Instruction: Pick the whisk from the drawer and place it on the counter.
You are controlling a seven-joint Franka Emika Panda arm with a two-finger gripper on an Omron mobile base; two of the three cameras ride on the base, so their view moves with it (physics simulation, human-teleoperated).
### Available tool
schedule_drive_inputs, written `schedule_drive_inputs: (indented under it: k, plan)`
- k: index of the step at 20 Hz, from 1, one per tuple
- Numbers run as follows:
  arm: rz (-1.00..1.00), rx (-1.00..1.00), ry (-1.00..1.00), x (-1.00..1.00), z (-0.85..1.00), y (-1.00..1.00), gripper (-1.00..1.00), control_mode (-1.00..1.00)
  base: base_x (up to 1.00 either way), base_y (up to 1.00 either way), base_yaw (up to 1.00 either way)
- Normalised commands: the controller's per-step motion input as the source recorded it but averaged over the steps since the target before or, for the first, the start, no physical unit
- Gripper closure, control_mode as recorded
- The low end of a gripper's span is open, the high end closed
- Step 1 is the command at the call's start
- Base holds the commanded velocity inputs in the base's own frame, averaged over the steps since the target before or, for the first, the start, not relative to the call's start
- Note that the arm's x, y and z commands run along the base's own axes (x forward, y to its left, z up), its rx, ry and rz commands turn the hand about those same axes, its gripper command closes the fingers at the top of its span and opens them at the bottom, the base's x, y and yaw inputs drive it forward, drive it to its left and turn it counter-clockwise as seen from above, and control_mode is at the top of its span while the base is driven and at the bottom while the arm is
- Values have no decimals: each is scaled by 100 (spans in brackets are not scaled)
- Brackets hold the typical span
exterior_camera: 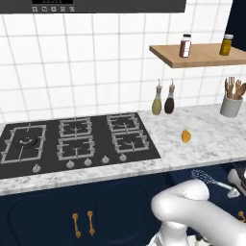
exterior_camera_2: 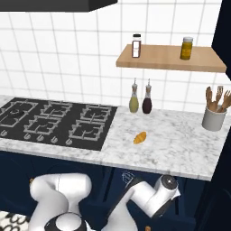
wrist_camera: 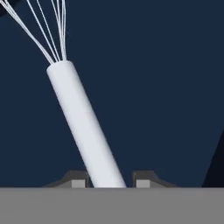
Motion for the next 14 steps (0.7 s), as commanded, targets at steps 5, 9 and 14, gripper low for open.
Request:
schedule_drive_inputs:
  k: [5, 9, 14]
  plan:
    - [-2, 6, -11, -34, 100, -19, 100, -100, 0, 0, 0]
    - [-9, 1, -14, -7, 100, 28, 100, -100, 0, 0, 0]
    - [-8, 0, -19, 0, 99, 52, 100, -100, 0, 0, 0]
